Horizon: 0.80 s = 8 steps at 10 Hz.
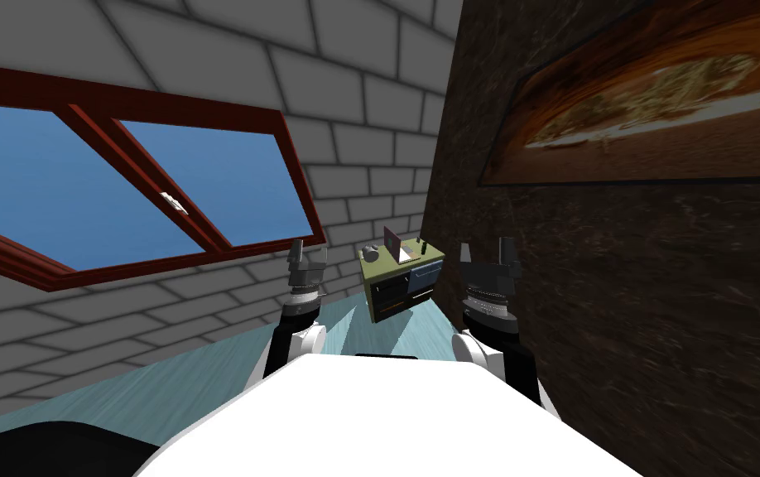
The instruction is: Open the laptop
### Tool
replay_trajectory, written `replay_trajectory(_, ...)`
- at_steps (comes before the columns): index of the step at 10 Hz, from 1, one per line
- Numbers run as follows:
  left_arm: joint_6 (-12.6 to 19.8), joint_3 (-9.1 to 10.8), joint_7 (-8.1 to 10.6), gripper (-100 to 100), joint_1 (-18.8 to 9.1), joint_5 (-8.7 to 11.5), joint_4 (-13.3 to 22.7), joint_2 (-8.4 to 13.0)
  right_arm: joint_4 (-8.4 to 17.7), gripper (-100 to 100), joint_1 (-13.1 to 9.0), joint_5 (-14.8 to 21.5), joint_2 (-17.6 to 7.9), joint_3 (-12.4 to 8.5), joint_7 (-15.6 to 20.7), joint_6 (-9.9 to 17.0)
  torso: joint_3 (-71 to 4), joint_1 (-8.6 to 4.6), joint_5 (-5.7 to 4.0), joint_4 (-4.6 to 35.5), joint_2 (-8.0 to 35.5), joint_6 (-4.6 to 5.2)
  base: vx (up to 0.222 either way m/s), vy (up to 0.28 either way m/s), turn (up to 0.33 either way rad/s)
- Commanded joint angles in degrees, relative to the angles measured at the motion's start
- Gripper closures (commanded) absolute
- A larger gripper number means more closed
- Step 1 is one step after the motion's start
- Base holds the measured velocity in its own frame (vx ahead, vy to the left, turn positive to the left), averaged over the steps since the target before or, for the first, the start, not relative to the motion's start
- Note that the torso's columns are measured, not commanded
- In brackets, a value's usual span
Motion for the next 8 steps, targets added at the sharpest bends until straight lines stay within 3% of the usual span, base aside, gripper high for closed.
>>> replay_trajectory(1,0.0,0.0,0.0,0,0.0,0.0,0.0,0.0,0.0,0,0.0,0.0,0.0,0.0,0.0,0.0,-4.67,0.0,0.0,2.35,2.32,0.0,0.0,0.0,0.0)
replay_trajectory(8,-0.01,0.0,0.0,0,0.0,0.0,-0.02,0.0,-0.02,0,0.0,0.0,0.0,0.0,0.0,0.0,-62.27,0.0,0.0,31.14,31.16,0.0,0.0,0.0,0.0)
